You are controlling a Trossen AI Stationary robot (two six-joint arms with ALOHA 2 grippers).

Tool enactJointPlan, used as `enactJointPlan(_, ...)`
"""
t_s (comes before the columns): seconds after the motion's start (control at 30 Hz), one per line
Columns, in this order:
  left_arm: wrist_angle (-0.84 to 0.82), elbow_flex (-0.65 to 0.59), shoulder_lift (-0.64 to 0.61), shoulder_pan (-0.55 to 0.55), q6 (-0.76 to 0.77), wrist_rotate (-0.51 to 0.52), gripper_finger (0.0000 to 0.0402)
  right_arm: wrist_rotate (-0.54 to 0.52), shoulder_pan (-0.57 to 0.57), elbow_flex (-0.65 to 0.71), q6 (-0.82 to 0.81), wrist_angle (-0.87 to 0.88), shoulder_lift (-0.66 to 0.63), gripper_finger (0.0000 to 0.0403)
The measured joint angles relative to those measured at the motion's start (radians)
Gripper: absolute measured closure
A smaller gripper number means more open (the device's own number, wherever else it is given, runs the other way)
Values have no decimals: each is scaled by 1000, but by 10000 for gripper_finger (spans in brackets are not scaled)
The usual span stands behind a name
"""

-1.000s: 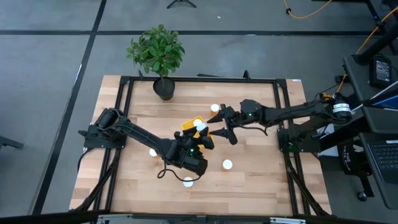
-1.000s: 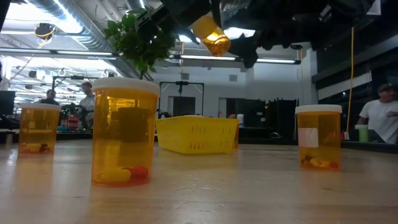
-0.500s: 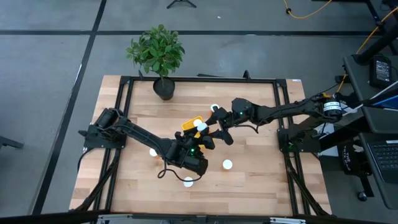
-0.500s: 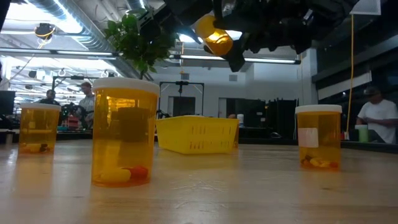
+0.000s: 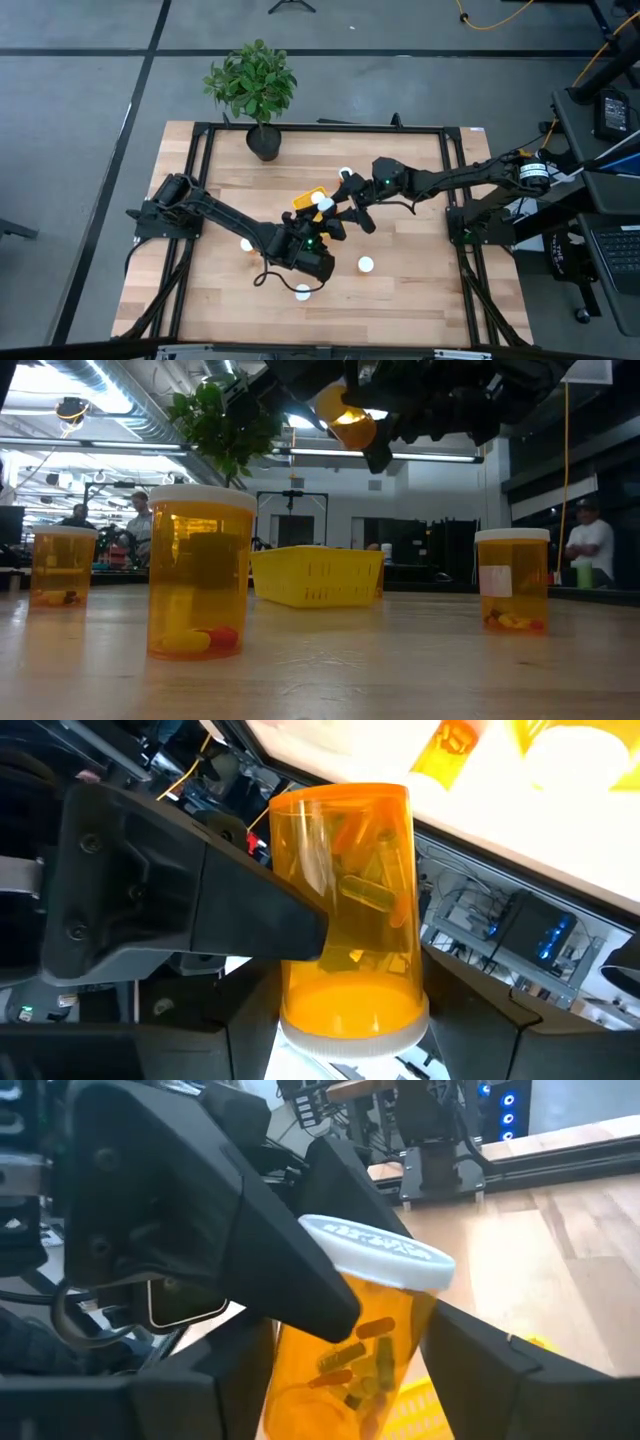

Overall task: Pick and place pill bottles into a basket
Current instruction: Put the pill bottle into the bin

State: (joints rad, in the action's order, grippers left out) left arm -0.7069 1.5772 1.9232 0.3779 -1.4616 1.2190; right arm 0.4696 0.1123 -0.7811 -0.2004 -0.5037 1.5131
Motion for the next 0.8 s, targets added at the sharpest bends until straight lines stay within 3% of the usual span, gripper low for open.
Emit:
enactJointPlan(0.2, 0, 0, 0, 0, 5, -1, 185, 4, 0, 0, -2, 1, 0, 202)
enactJointPlan(0.8, 39, 0, -11, 20, 65, 3, 167, 11, -1, 0, 0, -2, -2, 207)
